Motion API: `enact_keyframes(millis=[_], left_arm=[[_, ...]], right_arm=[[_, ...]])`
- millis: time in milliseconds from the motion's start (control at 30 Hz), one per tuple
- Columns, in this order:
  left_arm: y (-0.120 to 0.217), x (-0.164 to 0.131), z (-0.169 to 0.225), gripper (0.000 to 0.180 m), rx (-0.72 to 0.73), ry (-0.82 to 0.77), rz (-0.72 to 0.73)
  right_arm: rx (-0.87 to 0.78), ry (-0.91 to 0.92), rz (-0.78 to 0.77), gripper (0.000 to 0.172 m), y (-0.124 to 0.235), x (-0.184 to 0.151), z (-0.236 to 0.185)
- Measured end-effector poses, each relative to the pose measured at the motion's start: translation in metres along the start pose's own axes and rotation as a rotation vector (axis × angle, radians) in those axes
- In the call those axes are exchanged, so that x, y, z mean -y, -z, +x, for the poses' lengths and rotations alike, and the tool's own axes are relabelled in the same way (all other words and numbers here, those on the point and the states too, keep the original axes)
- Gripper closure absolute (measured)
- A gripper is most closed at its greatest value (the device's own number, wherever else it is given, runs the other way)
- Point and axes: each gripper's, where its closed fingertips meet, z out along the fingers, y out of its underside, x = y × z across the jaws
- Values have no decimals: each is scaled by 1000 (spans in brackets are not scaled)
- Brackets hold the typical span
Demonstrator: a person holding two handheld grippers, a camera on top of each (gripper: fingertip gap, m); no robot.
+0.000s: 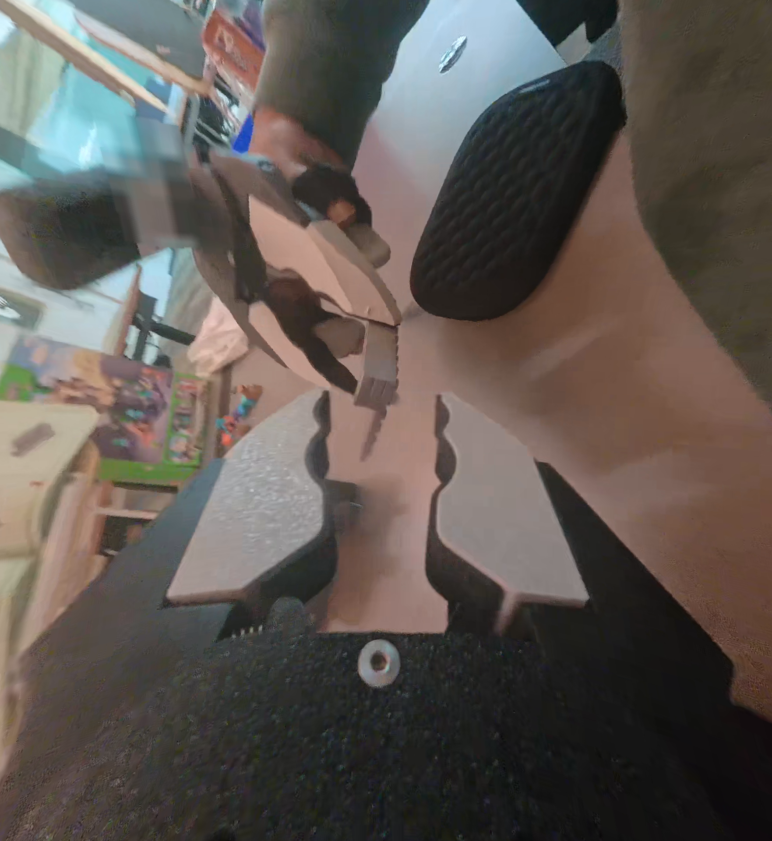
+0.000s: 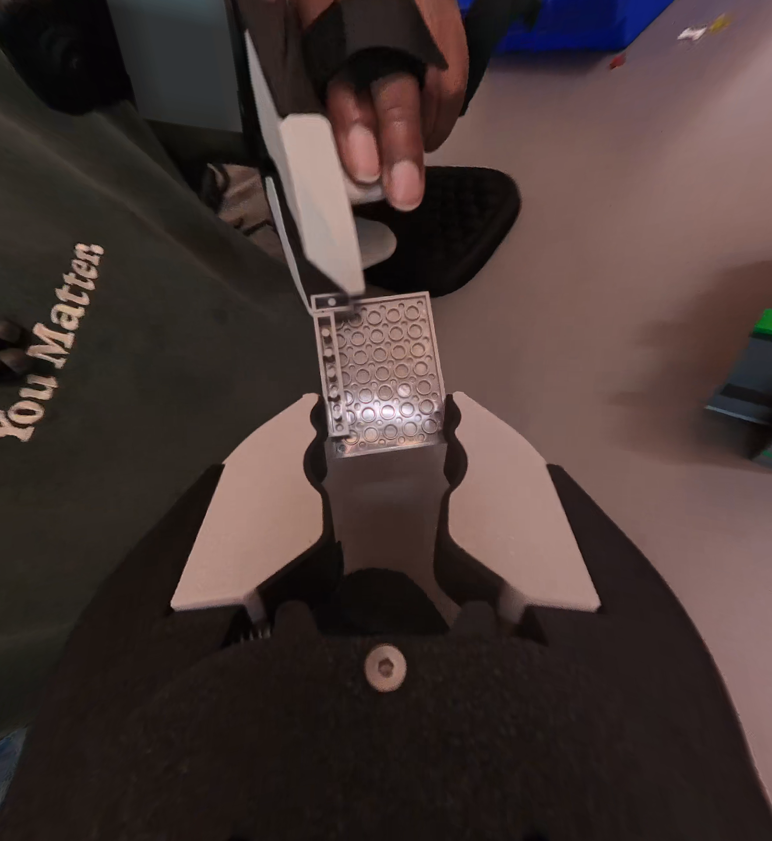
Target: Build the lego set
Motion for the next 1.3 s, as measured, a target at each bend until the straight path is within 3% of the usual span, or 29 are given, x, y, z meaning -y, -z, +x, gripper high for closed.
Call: enact_keyframes(millis=[33, 300, 467, 567, 733, 933, 1300], left_arm=[[0, -3, 0, 131, -6, 61, 5], [8, 9, -21, 141, 60, 448, 197], [9, 9, -29, 144, 110, 478, 223], [6, 5, -27, 146, 112, 492, 217], [1, -9, -29, 150, 152, 556, 219], [-5, -23, -37, 156, 194, 628, 211], [-7, -57, -51, 174, 274, 796, 181]], right_arm=[[-29, 16, 1, 122, 1, 0, 3], [21, 165, 337, 122, 19, 17, -12], [-17, 199, 372, 122, 23, 12, -9], [-95, 196, 311, 123, 20, 3, 4], [-379, 199, 38, 123, 10, -29, 52], [-615, 204, -175, 123, 5, -43, 85], [-695, 184, -323, 122, -15, -52, 96]])
